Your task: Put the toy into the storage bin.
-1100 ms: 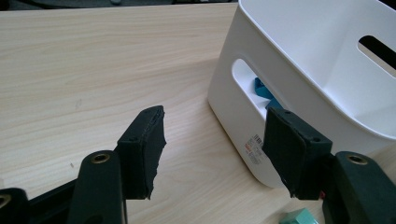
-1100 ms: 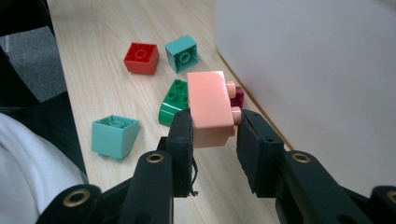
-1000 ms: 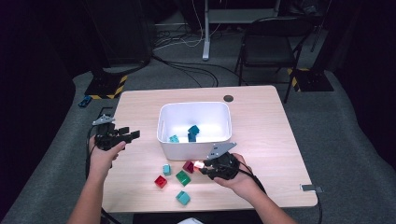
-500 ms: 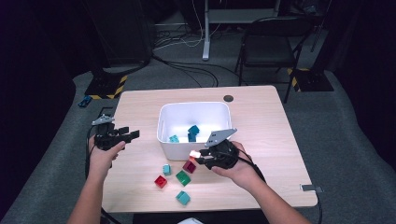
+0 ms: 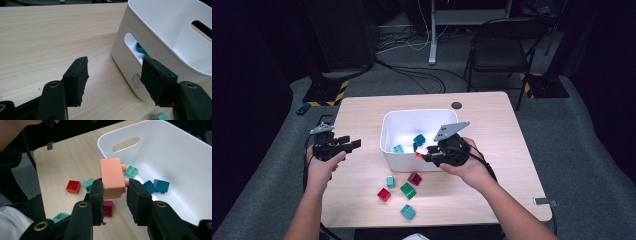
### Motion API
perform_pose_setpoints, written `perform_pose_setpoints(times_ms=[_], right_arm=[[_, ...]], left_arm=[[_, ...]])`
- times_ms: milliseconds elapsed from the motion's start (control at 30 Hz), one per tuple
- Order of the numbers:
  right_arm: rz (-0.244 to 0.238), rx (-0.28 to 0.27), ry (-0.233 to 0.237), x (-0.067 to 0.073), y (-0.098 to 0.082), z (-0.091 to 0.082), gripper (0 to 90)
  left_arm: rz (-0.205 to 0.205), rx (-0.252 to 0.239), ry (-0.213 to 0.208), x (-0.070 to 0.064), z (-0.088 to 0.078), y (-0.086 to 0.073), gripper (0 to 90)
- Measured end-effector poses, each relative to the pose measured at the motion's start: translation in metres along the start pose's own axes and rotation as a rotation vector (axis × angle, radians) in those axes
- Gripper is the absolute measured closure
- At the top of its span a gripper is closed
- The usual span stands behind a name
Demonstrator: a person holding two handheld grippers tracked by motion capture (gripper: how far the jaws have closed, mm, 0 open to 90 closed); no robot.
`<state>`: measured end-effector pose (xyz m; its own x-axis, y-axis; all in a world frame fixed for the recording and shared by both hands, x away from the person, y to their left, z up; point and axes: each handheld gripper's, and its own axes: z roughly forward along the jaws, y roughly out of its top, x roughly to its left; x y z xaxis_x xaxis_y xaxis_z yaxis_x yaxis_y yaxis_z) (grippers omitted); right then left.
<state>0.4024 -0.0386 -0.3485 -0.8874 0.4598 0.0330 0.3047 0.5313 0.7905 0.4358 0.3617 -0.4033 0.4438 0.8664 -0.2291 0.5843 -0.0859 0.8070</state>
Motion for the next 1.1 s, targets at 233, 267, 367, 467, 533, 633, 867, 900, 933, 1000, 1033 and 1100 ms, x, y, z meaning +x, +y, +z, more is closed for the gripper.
perform_pose_setpoints(times_ms=[233,267,367,467,533,633,867,900,933,1000,1033,1100], right_arm=[[0.005,-0.001,-0.030,-0.015,0.012,0.000,66.6],[-0.001,-0.003,-0.032,-0.018,0.013,0.001,66.6],[0.010,-0.008,-0.044,-0.023,0.017,0.002,66.6],[0.014,-0.015,-0.054,-0.029,0.021,0.004,66.6],[0.019,-0.015,-0.061,-0.032,0.023,0.007,66.6],[0.024,-0.015,-0.071,-0.035,0.027,0.012,66.6],[0.034,-0.018,-0.086,-0.043,0.036,0.023,66.6],[0.032,-0.019,-0.088,-0.046,0.039,0.028,66.6],[0.030,-0.017,-0.090,-0.047,0.040,0.031,66.7],[0.027,-0.018,-0.088,-0.049,0.043,0.036,66.6],[0.023,-0.019,-0.088,-0.050,0.044,0.039,66.6],[0.017,-0.011,-0.090,-0.052,0.046,0.046,66.6]], left_arm=[[0.001,0.000,-0.001,0.000,0.000,0.000,38.5],[0.002,0.000,-0.001,0.000,0.000,0.000,38.5],[0.001,0.000,-0.002,0.000,0.000,0.000,38.5],[0.000,0.000,-0.003,0.000,0.000,0.000,38.5],[0.000,0.000,-0.003,-0.001,0.000,0.000,38.5],[0.000,0.000,-0.003,0.000,0.000,0.000,38.4],[-0.003,0.003,-0.004,0.000,0.001,0.000,38.4],[-0.002,-0.002,-0.001,0.000,0.001,0.000,38.4],[-0.001,0.003,-0.005,0.000,0.001,0.000,38.5],[-0.003,-0.004,-0.003,0.000,0.001,0.000,38.4],[-0.001,-0.006,-0.002,0.000,0.001,0.000,38.5],[-0.001,0.001,-0.006,0.001,0.001,0.000,38.5]])
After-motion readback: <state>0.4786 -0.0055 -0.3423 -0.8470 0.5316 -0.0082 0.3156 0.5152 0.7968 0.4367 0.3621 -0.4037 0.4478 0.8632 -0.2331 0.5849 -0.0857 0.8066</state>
